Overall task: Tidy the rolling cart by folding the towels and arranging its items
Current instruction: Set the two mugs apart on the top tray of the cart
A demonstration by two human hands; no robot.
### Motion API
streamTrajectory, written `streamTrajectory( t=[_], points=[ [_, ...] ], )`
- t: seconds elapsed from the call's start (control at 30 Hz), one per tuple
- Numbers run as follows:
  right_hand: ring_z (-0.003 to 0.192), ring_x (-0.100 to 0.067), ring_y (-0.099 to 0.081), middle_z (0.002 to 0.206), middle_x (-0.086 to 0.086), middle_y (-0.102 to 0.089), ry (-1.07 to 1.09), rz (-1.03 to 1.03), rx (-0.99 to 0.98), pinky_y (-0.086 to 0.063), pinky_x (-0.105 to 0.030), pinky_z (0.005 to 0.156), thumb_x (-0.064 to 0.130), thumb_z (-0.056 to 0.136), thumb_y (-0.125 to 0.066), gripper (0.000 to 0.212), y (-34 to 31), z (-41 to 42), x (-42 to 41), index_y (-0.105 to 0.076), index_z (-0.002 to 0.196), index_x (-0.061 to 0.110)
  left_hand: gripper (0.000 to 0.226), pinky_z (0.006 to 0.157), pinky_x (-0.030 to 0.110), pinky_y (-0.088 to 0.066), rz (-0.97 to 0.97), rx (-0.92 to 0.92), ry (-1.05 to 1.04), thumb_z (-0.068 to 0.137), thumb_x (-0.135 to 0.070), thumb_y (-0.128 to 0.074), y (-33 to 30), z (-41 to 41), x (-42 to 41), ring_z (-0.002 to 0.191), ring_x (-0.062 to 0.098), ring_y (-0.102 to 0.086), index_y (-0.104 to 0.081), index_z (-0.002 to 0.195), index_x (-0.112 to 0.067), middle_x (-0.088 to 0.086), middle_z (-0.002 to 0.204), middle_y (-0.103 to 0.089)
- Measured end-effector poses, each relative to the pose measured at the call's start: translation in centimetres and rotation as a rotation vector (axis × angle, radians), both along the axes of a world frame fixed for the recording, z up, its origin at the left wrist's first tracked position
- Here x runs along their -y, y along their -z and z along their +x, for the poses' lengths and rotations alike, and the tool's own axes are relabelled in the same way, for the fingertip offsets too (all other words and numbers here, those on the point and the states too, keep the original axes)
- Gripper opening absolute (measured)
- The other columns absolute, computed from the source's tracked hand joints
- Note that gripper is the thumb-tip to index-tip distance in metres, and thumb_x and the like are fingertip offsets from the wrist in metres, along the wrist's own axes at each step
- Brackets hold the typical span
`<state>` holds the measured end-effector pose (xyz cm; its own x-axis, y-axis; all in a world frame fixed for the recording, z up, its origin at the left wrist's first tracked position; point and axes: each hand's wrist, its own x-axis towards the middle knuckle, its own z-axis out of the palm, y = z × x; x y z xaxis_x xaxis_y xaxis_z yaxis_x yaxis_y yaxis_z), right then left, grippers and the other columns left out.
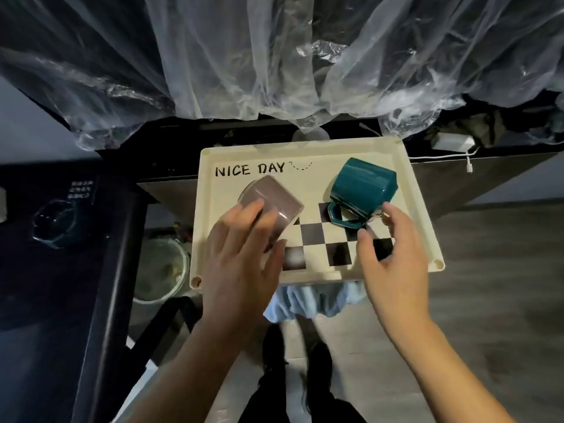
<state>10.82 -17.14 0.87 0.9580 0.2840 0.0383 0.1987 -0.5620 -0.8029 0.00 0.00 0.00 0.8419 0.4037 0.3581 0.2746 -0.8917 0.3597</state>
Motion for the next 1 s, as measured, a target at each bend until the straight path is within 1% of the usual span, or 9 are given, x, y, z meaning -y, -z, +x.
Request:
streamTrajectory(
  t=[0.1, 0.23, 0.33, 0.47, 0.6, 0.7, 0.77, 0.9, 1.0],
  points=[
    [0.125, -0.012, -0.047, 0.136, 0.004, -0.050, 0.151, -0.036, 0.016, -0.041, -0.032, 0.104, 0.025, 0.093, -0.059, 0.051, 0.8, 1.9, -0.5, -0.041, 0.141, 0.019, 0.034, 0.095, 0.045, -0.047, 0.119, 0.033, 0.006, 0.090, -0.030, -0.069, 0.3, 1.5, -0.6, 0.122, 0.036, -0.054, -0.067, 0.117, -0.009, 0.014, 0.131, -0.060],
    [0.126, -0.015, -0.045, 0.138, 0.000, -0.049, 0.181, -0.076, -0.004, -0.042, -0.041, 0.105, 0.027, 0.091, -0.061, 0.056, 1.9, 3.0, -1.6, -0.040, 0.141, 0.015, 0.037, 0.097, 0.045, -0.048, 0.180, 0.012, 0.006, 0.094, -0.038, -0.064, 0.9, 2.9, -1.1, 0.122, 0.036, -0.055, -0.070, 0.113, -0.007, 0.014, 0.130, -0.062],
    [0.132, -0.020, -0.037, 0.142, -0.006, -0.040, 0.159, -0.116, 0.051, -0.038, -0.042, 0.109, 0.025, 0.087, -0.065, 0.066, 2.3, 3.5, -2.1, -0.034, 0.143, 0.012, 0.037, 0.095, 0.042, -0.050, 0.196, -0.016, -0.007, 0.094, -0.040, -0.062, 1.0, 3.6, -1.4, 0.124, 0.034, -0.054, -0.070, 0.115, -0.011, 0.010, 0.130, -0.062],
    [0.139, -0.037, -0.027, 0.151, -0.021, -0.027, 0.002, -0.403, 0.285, -0.030, -0.049, 0.114, 0.023, 0.081, -0.071, 0.076, 2.2, 4.5, -2.6, -0.033, 0.144, 0.005, 0.032, 0.085, 0.042, -0.054, 0.220, -0.006, -0.020, 0.093, -0.035, -0.061, 1.2, 4.2, -1.3, 0.122, 0.033, -0.057, -0.071, 0.114, -0.013, 0.007, 0.126, -0.065],
    [0.131, -0.040, -0.038, 0.142, -0.022, -0.040, -0.246, -0.721, 0.436, -0.025, -0.053, 0.113, 0.031, 0.074, -0.073, 0.078, 1.4, 7.0, -4.0, -0.040, 0.139, 0.002, 0.032, 0.075, 0.039, -0.057, 0.208, -0.006, -0.028, 0.095, -0.031, -0.053, 0.9, 4.7, -2.1, 0.121, 0.030, -0.059, -0.072, 0.113, -0.013, 0.004, 0.124, -0.068],
    [0.118, -0.041, -0.047, 0.132, -0.021, -0.049, -0.356, -0.881, 0.445, -0.033, -0.052, 0.106, 0.031, 0.071, -0.073, 0.079, 1.1, 8.5, -5.6, -0.041, 0.138, 0.002, 0.029, 0.067, 0.037, -0.059, 0.142, -0.079, -0.088, 0.087, -0.024, -0.063, -0.5, 5.5, -3.3, 0.119, 0.025, -0.062, -0.072, 0.113, -0.016, -0.002, 0.122, -0.069],
    [0.108, -0.039, -0.052, 0.125, -0.019, -0.054, -0.410, -0.963, 0.440, -0.039, -0.049, 0.099, 0.027, 0.070, -0.072, 0.078, 0.7, 9.1, -6.6, -0.041, 0.139, 0.005, 0.031, 0.064, 0.034, -0.058, 0.084, -0.076, -0.124, 0.081, -0.014, -0.066, -1.2, 6.1, -4.6, 0.108, 0.023, -0.068, -0.073, 0.111, -0.015, 0.000, 0.115, -0.073],
    [0.114, -0.036, -0.049, 0.131, -0.014, -0.047, -0.490, -1.104, 0.366, -0.038, -0.046, 0.097, 0.025, 0.080, -0.063, 0.075, -0.4, 9.8, -7.9, -0.028, 0.144, 0.014, 0.025, 0.063, 0.031, -0.055, -0.130, -0.001, -0.205, 0.085, -0.015, -0.057, -0.8, 6.7, -7.8, 0.077, 0.023, -0.069, -0.075, 0.102, -0.016, 0.001, 0.090, -0.075],
    [0.114, -0.035, -0.047, 0.127, -0.014, -0.045, -0.487, -1.190, 0.285, -0.039, -0.049, 0.096, 0.024, 0.081, -0.061, 0.061, -0.8, 9.9, -8.7, -0.033, 0.134, 0.016, 0.021, 0.055, 0.031, -0.041, -0.268, -0.073, -0.309, 0.087, -0.021, -0.052, -0.6, 7.5, -9.5, 0.060, 0.025, -0.056, -0.064, 0.071, -0.013, 0.003, 0.060, -0.057]
  ],
)
